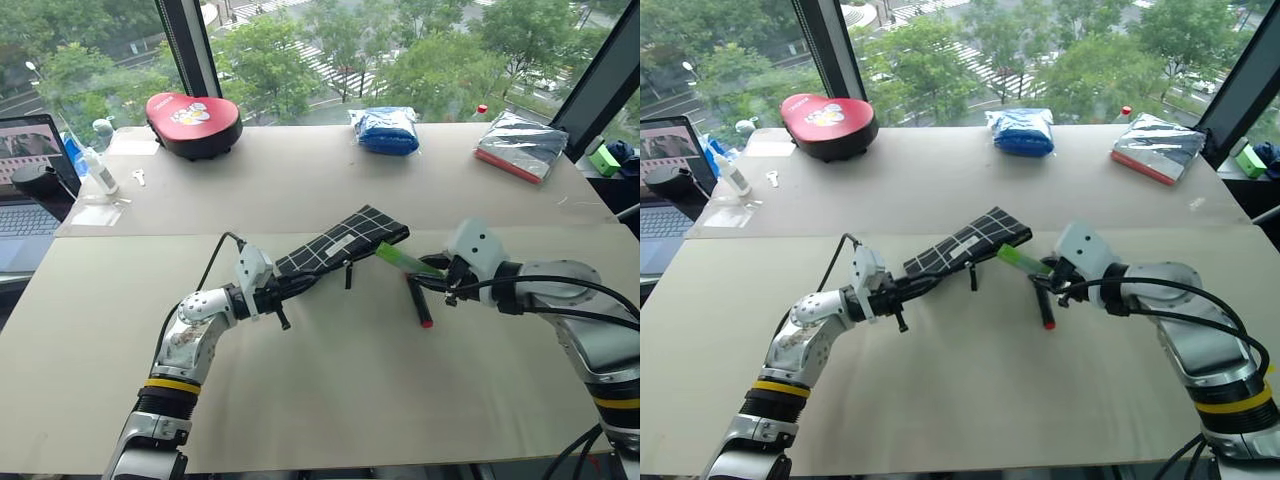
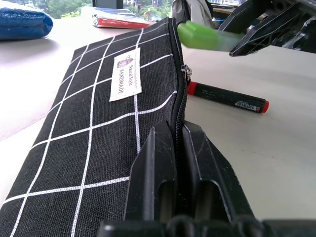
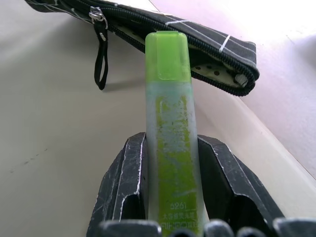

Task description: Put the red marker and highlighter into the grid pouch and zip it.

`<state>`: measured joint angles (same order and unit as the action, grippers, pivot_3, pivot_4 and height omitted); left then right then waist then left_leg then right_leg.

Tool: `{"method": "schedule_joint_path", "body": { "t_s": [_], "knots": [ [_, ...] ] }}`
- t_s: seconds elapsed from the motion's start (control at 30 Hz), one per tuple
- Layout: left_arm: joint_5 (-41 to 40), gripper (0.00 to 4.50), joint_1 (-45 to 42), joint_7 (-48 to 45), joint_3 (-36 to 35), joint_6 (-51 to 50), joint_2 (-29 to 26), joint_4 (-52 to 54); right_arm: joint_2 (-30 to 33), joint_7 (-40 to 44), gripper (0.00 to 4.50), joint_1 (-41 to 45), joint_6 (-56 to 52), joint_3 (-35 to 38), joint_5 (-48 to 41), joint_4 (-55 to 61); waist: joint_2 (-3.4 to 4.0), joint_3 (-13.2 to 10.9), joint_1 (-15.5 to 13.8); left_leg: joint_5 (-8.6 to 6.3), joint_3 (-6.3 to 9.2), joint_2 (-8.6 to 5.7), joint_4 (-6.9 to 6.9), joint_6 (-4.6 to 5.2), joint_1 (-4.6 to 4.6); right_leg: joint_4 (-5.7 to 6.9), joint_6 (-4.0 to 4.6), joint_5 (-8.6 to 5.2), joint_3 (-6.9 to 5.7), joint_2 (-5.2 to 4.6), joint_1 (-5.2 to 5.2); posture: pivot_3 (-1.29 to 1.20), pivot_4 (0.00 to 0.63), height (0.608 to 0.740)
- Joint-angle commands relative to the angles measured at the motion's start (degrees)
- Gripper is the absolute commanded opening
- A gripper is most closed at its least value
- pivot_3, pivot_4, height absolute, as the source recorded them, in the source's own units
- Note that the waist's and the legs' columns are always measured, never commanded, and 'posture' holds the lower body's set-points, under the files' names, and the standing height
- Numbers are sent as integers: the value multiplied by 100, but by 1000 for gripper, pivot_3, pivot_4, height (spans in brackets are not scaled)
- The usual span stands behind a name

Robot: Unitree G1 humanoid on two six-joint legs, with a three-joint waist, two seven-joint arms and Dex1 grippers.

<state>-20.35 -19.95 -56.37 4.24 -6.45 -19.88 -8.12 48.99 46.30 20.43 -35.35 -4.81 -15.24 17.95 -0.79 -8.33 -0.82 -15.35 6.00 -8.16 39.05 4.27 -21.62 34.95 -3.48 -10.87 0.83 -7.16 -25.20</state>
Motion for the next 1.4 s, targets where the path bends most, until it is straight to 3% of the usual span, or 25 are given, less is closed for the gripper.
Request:
{"method": "schedule_joint_path", "body": {
  "t_s": [0.03, 0.4, 0.67, 0.87, 1.17, 1.27, 1.33, 1.4],
  "knots": [
    [-60, 0, -6, -36, 11, -12, 3, 236, -4, 24, 1074, 214, 149, -72, 225, -157, 0, 0, 2, 0, 0, 0, 1, 0, 0, 0, 0, 0, 0, 0, 0, 0, 150, 740],
    [-69, 0, -2, -97, 19, 2, -37, 176, -393, 252, 1074, 860, 765, -1080, 1040, -481, 0, 0, 19, 1, -3, 0, 0, -2, 0, 2, 2, 1, 0, 1, -5, 0, 150, 740],
    [-62, 0, -33, -148, 23, 23, -36, 120, -859, 96, 1074, 1290, 2176, -2173, 2469, -985, 0, 0, 13, 2, -3, 0, 2, -3, -1, 3, 2, 1, -1, 3, -5, 0, 150, 740],
    [-74, 0, -43, -174, 1, 29, -82, 117, -1175, -305, 1074, 1606, 3390, -2301, 3197, -1708, 1, 0, 26, 4, -4, 0, 3, -7, 0, 5, 5, 3, -1, 6, -8, 0, 150, 740],
    [-75, 0, -65, -191, -32, 45, -111, 100, -1478, -869, 1074, 1888, 4370, -1907, 3360, -2394, 1, 0, 30, 6, -6, -1, 3, -10, 0, 4, 10, 6, 0, 9, -10, 0, 150, 740],
    [-69, 0, -108, -199, -33, 62, -104, 73, -1532, -557, 1074, 1631, 4533, -1954, 3140, -2207, 1, 0, 35, 6, -5, 1, 0, -11, 3, 5, 11, 7, -1, 12, -10, 0, 150, 740],
    [-71, 0, -136, -187, -41, 48, -92, 79, -1564, -341, 2069, 1493, 4268, -1862, 2965, -2102, 1, 0, 35, 5, -5, 3, -1, -12, 3, 5, 11, 7, -1, 15, -11, 0, 150, 740],
    [-72, 0, -138, -191, -39, 42, -87, 86, -1645, -420, 2574, 1518, 4082, -1696, 2960, -2135, 1, 0, 38, 5, -4, 4, 0, -12, 2, 4, 11, 7, -1, 15, -10, 0, 150, 740]
  ]
}}
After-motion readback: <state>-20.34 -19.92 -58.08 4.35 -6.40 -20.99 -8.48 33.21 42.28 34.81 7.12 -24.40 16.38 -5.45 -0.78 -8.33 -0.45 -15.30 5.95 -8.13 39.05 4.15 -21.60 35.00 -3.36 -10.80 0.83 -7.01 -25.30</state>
